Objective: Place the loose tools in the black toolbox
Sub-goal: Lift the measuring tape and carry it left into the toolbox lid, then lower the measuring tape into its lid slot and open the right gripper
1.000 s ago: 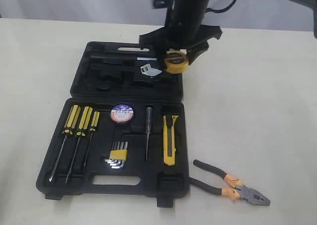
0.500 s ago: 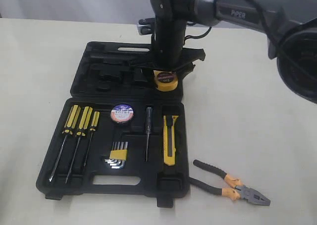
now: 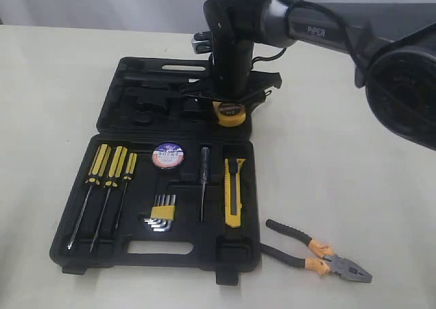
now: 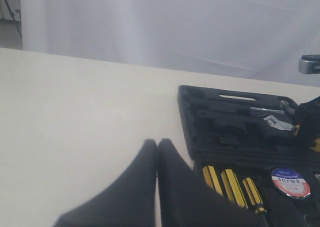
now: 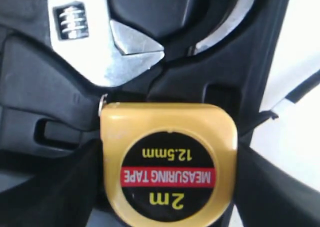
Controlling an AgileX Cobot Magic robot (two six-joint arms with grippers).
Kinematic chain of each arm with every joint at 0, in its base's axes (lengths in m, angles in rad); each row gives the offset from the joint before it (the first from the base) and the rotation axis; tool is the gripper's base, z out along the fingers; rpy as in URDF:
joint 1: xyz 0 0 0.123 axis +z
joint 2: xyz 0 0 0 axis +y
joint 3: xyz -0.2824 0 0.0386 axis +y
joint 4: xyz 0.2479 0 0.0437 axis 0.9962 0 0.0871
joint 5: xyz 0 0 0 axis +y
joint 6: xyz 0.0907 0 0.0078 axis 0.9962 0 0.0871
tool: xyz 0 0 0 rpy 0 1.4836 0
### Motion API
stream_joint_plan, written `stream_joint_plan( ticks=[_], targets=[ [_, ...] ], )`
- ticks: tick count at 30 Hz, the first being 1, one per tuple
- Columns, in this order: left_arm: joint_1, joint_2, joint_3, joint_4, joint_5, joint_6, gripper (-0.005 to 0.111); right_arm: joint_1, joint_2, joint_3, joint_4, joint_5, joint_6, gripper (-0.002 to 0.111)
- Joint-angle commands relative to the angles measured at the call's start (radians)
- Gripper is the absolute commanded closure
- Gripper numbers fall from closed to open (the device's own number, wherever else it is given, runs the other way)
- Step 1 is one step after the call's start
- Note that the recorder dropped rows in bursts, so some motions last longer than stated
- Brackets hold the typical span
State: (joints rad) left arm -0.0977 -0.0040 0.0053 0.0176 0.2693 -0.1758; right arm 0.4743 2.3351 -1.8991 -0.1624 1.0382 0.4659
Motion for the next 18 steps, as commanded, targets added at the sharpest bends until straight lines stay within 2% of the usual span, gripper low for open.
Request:
stream_joint_plan(
  ticks=[1,3,5,18],
  targets=[
    [-0.006,0.004,-0.005,0.001,0.001,0.000,0.107,-0.002,0.013,-0.001,-0.005,-0.002,0.006,0.054],
    [-0.006,0.004,-0.005,0.001,0.001,0.000,0.107,-0.002,0.013,-0.001,-0.005,0.013,0.008,0.042],
    [-0.006,0.004,-0.005,0.001,0.001,0.000,0.107,-0.002,0.009,-0.001,-0.005,0.023,0.008,0.036],
    [-0.006,0.004,-0.005,0.001,0.001,0.000,0.107,-0.002,-0.109,-0.008,-0.023,0.052,-0.026,0.036]
  ],
)
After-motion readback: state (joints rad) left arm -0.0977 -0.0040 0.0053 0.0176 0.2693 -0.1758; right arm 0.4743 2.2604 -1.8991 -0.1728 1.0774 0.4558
